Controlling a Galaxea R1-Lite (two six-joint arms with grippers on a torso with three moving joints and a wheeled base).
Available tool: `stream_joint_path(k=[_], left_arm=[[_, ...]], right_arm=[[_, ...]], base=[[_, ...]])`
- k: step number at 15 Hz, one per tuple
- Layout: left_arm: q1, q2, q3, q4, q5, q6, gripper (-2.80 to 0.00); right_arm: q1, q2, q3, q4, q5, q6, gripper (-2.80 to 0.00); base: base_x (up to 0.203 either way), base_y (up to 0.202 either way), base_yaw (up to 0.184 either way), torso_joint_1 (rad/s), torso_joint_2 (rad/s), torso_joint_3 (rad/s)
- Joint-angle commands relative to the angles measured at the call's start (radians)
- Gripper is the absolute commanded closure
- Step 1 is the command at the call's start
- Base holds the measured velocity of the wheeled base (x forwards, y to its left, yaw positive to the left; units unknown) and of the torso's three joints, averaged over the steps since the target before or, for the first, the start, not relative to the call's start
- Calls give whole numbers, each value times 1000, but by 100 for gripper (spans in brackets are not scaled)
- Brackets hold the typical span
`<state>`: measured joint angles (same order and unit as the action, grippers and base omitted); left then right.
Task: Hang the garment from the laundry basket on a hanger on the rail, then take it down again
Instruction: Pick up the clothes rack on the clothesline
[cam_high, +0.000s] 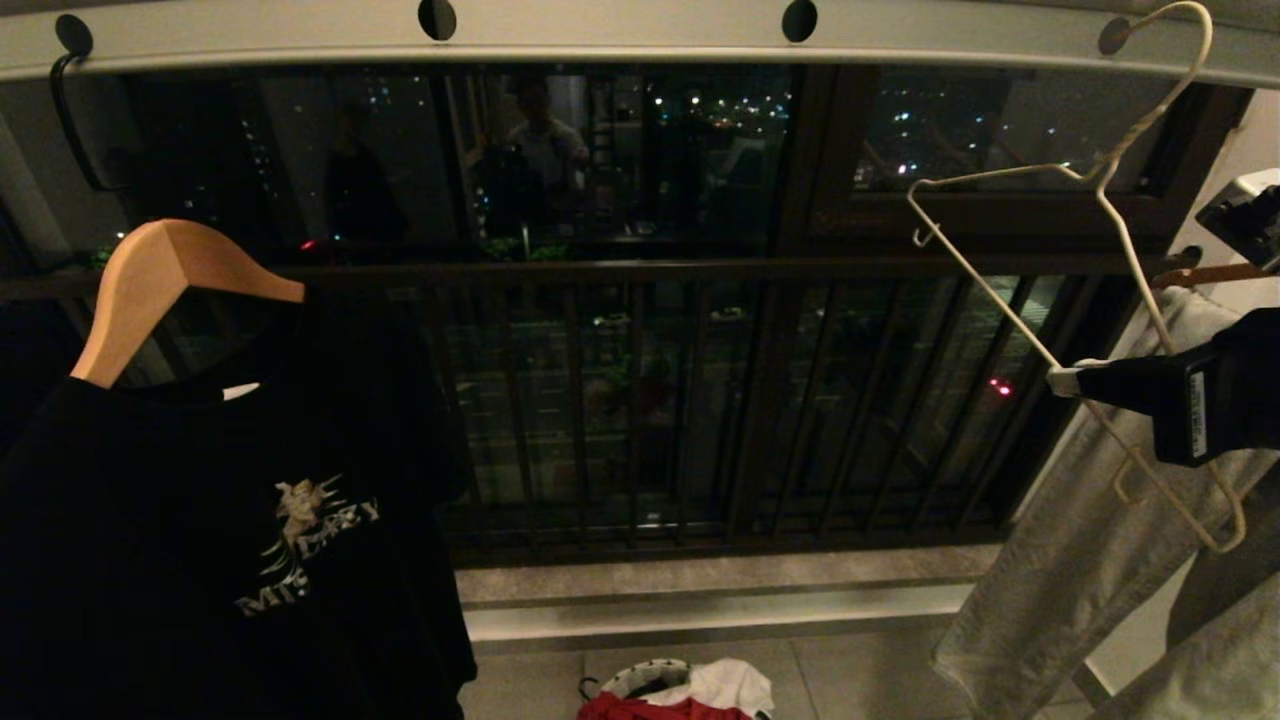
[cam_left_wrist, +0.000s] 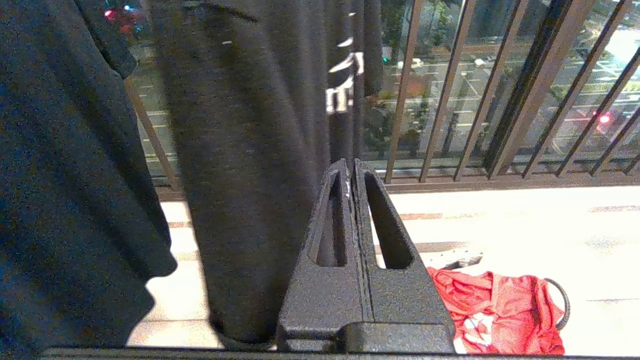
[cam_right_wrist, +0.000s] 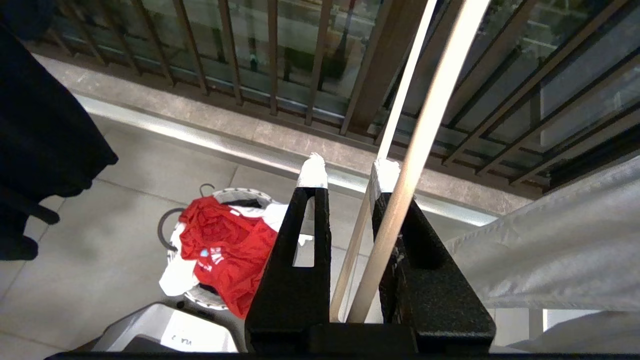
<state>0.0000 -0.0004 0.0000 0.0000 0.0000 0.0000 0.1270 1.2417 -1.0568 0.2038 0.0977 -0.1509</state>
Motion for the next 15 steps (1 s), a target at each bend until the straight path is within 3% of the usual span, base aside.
stream_joint_path(k=[1,10,15], left_arm=[[0,-1,0,0,0,0,0],[0,-1,0,0,0,0,0],[0,-1,0,0,0,0,0]], right_arm=[[0,-42,14,0,2,-1,0],[13,-270,134,4,47,-1,0],[24,-394,264,3,159,-20,0]], base=[[0,0,0,0,0,0],[0,0,0,0,0,0],[0,0,0,0,0,0]])
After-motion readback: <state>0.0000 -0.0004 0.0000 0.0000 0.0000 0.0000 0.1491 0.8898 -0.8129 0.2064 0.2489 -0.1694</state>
